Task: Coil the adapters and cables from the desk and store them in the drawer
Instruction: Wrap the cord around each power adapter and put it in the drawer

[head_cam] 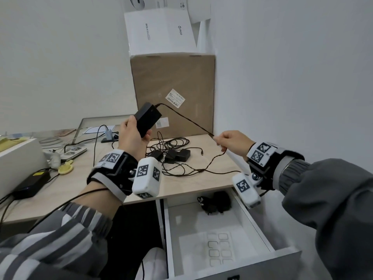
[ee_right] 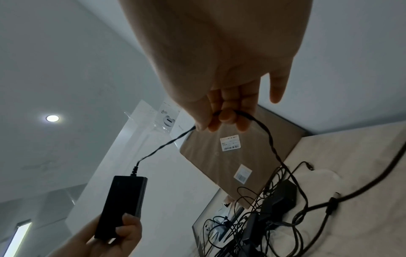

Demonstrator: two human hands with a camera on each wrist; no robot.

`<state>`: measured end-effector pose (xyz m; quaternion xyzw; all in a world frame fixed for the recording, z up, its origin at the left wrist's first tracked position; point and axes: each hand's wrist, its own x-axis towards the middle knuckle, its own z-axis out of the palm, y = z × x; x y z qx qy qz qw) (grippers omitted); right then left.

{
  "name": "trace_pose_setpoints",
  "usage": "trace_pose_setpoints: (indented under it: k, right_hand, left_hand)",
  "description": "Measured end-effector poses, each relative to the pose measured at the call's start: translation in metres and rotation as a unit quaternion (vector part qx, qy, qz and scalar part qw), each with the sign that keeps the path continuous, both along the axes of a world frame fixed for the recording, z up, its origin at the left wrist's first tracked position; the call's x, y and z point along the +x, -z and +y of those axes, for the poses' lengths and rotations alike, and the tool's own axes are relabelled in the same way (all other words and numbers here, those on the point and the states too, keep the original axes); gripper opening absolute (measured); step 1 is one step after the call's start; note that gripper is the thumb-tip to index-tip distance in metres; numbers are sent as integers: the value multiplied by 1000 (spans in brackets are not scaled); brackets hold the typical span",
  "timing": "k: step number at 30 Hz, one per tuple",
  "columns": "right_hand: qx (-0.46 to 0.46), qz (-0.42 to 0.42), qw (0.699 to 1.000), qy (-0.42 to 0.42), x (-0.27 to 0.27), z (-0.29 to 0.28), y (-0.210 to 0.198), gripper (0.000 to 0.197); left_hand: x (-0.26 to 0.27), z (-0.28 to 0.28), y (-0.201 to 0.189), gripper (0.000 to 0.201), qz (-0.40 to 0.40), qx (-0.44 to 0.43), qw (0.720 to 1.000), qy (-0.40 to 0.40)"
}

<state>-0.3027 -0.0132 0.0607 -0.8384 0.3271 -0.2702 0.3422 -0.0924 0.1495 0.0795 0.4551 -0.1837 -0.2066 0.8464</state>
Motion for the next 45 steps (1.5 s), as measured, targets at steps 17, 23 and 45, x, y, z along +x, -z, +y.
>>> trace_pose_setpoints:
  k: [17,23,45]
  right_hand:
    - [-128,42,991,16,11,20,-49,14]
    - [-203,99,974,-5,30,37,-37,19]
    - [-210,119,967,-85,12,64,-28,17]
  left_hand:
    - [-55,2,50,38,-544,327,763,120]
    - [-69,-8,66,69,-550,316,764,116]
    - [-72,-9,73,67,-461,357,810,64]
